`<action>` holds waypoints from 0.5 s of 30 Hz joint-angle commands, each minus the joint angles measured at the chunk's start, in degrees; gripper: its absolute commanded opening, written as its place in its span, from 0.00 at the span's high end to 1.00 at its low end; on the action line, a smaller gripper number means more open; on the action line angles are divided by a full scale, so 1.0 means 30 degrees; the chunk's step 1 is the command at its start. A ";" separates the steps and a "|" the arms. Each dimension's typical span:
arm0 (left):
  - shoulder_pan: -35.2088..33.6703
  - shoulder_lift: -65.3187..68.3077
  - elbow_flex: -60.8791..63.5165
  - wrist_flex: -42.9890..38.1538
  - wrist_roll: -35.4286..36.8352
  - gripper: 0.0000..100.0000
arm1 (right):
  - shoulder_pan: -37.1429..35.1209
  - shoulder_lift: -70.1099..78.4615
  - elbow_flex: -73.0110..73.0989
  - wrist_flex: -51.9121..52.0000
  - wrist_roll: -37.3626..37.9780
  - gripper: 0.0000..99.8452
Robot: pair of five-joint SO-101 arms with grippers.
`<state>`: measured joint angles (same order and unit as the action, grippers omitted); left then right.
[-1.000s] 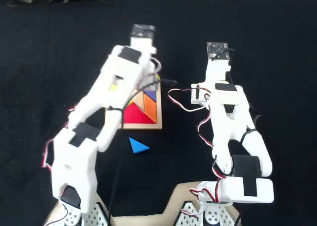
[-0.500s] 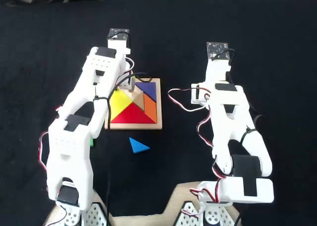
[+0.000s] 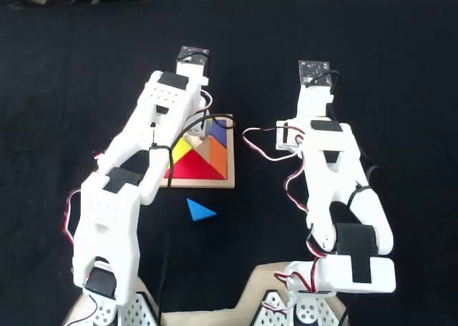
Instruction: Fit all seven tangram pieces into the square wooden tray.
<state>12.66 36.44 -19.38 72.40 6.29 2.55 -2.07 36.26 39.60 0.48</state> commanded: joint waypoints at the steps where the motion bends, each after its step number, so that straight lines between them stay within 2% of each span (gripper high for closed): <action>1: 0.0484 -0.0176 -0.0337 0.0234 0.0059 0.81 | -0.0293 -0.0044 -0.1011 -0.0234 -0.0059 0.99; 11: 0.0337 -0.1905 -0.2007 0.1875 0.0059 0.81 | -0.0293 -0.0044 -0.1011 -0.0234 -0.0059 0.99; 15: -0.0601 -0.3575 -0.2330 0.2872 -0.0059 0.81 | -0.0293 -0.0044 -0.1011 -0.0234 -0.0059 0.99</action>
<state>13.27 33.27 -22.64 78.29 6.29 2.55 -2.07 36.26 39.60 0.48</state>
